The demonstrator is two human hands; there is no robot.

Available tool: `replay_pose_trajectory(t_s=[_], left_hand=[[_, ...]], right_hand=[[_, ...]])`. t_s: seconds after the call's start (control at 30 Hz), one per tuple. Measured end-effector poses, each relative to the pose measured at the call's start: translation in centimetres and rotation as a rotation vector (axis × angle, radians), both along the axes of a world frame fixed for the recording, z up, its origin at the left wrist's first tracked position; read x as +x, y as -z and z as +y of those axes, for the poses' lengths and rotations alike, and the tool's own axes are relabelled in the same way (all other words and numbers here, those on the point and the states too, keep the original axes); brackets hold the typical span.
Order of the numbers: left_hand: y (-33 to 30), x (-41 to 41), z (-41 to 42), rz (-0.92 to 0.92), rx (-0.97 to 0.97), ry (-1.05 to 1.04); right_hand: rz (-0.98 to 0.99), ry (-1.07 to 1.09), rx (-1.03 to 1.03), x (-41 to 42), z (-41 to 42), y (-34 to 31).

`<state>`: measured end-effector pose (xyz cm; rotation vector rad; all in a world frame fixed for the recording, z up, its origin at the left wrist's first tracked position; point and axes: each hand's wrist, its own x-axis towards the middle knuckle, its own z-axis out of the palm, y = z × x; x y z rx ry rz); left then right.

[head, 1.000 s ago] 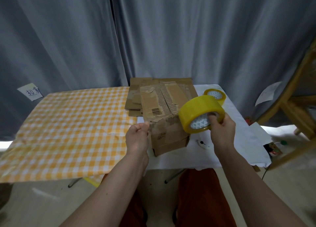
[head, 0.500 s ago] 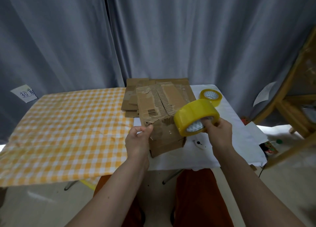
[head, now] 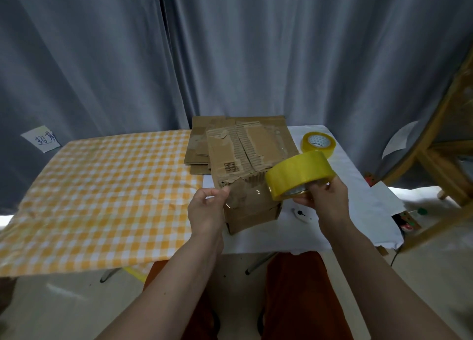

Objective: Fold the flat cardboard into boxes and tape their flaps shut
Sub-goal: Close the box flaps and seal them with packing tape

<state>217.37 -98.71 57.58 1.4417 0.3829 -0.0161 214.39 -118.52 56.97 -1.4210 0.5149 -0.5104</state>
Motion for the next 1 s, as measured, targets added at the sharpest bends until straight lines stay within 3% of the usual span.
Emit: replay_pose_trajectory(t_s=[0.1, 0.23, 1.0], left_hand=[[0.0, 0.0, 0.0, 0.023, 0.013, -0.039], [-0.3, 1.0, 1.5, -0.003, 0.011, -0.168], [-1.3, 4.6, 0.6, 0.140, -0.050, -0.184]], right_hand=[[0.038, 0.045, -0.062, 0.3, -0.5, 0.1], [0.106, 0.331, -0.339, 1.2, -4.1, 0.0], [0.309, 0.305, -0.727, 6.1, -5.9, -2.7]])
